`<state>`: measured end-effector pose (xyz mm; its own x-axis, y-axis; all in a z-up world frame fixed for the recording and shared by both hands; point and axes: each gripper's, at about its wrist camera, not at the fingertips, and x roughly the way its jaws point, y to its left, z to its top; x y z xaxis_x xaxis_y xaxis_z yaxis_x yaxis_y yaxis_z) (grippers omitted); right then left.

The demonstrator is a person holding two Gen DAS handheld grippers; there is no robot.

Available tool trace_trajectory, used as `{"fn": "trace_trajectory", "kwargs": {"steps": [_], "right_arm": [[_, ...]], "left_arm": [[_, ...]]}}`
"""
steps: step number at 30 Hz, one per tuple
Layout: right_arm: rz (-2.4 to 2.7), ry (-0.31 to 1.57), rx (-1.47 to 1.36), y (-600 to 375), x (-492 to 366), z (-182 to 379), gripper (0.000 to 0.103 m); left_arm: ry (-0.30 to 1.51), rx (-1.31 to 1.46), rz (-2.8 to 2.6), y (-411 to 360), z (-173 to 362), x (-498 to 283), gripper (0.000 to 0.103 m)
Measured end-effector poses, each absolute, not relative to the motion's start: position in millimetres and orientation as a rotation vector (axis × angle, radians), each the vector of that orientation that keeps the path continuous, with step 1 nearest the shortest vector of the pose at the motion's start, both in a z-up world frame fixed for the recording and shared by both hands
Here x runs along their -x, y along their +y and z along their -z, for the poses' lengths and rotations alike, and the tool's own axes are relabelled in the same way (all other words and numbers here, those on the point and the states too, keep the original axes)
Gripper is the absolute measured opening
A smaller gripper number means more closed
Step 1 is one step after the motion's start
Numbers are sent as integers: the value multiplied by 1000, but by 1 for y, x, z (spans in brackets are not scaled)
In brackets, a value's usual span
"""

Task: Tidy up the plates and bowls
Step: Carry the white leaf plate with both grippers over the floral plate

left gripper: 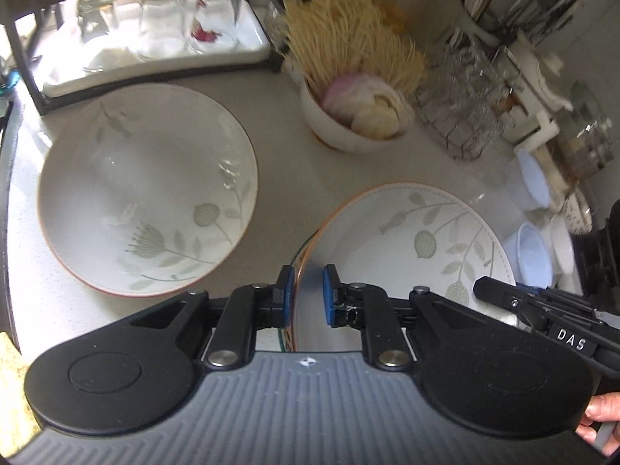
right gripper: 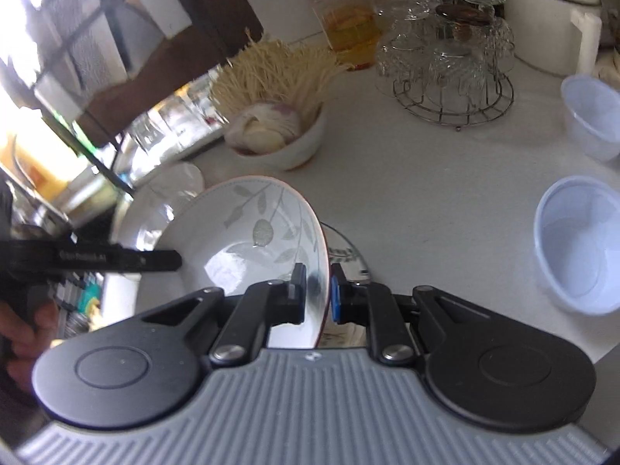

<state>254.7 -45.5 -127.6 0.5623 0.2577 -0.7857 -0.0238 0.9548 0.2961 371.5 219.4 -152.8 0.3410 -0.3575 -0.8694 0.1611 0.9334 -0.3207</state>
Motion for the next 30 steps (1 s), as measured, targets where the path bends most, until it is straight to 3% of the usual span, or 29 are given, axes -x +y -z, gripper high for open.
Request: {"fn": "trace_trajectory", "kwargs": {"steps": [17, 30], "right_arm": [[-108, 922, -242, -69, -259, 155, 18], [-121, 923, -285, -69, -265, 166, 20]], "left_arm": [[1288, -65, 375, 161, 172, -390, 18], [1319, -6, 342, 164, 183, -396, 18]]}}
